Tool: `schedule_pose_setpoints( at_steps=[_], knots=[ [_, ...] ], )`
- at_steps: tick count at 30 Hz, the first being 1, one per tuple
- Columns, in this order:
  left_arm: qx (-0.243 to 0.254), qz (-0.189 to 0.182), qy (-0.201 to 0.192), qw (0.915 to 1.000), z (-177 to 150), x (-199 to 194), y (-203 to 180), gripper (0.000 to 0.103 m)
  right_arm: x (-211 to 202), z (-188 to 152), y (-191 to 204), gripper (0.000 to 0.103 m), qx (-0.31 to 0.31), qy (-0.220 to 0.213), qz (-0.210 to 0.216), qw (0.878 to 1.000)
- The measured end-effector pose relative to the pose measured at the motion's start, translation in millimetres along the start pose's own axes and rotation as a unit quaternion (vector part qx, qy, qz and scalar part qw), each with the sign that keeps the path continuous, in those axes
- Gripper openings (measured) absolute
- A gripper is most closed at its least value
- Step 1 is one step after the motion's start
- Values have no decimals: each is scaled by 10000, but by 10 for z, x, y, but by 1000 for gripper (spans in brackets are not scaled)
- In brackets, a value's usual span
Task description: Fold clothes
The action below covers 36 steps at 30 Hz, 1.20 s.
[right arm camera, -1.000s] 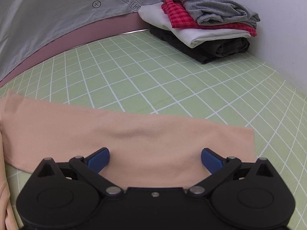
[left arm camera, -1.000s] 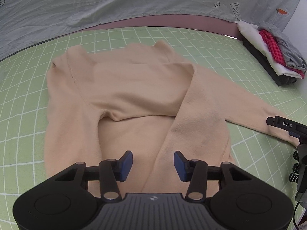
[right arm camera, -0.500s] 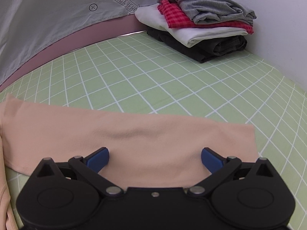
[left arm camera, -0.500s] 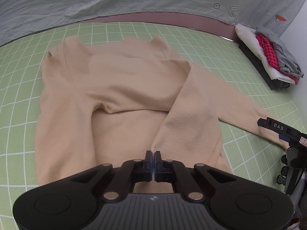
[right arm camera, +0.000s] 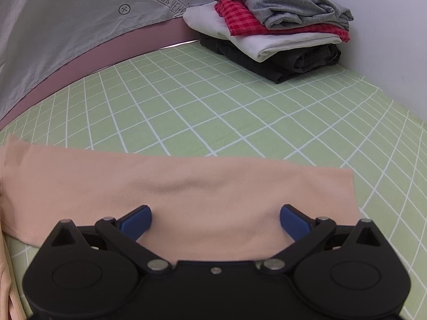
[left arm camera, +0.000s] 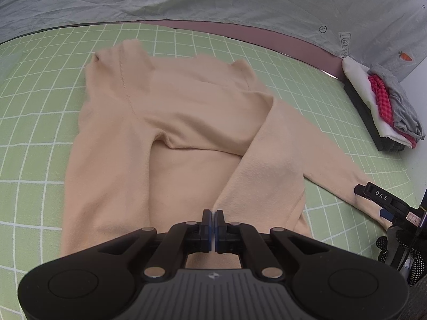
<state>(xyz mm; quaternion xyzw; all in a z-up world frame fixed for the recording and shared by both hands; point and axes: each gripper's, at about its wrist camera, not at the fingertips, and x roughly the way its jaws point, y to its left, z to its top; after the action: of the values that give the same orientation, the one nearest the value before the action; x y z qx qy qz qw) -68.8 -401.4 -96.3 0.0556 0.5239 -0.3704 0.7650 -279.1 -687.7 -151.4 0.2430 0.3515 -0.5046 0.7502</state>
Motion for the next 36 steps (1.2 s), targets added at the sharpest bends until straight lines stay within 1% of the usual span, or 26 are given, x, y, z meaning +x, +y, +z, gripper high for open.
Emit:
schedule_pose_setpoints(
  at_steps=[3,9,12,15,19,21,25,29,31,32,34,35,36],
  knots=[
    [-193,-29,-13,9998,-7,-46,44,2,16,30,4,103,22,107,-8,9999],
    [-709,-89,-90,9974,-38,-222,182,2,18,31,6,103,27,144,-12,9999],
    [-1023,-88,-146,9946,-86,-360,263,2,23,46,3,103,4,186,-1,9998],
    [-1384,-96,-272,9900,-172,-521,336,2,26,56,1,103,-16,213,7,9998],
    [-1993,-132,-470,9787,-335,-747,462,2,27,54,-4,103,-61,203,39,9998],
    [-2352,-180,-554,9702,-461,-847,536,2,27,52,-7,103,-84,197,55,9998],
    [-2913,-166,-673,9541,-717,-982,656,2,25,41,-12,103,-141,156,96,9997],
    [-3364,-97,-776,9385,-933,-1076,748,2,19,28,-25,103,-237,108,175,9995],
    [-3522,-53,-831,9322,-1001,-1131,800,2,15,27,-33,103,-296,117,225,9992],
    [-3494,49,-846,9331,-1018,-1148,817,2,14,29,-36,103,-327,131,251,9991],
    [-3264,372,-869,9405,-1028,-1150,815,2,15,32,-39,103,-350,140,270,9989],
    [-3135,440,-886,9444,-1033,-1144,816,2,15,34,-40,103,-361,145,279,9989],
    [-3087,442,-895,9459,-1034,-1134,826,3,-8,21,-46,103,-334,152,287,9989]
  ],
)
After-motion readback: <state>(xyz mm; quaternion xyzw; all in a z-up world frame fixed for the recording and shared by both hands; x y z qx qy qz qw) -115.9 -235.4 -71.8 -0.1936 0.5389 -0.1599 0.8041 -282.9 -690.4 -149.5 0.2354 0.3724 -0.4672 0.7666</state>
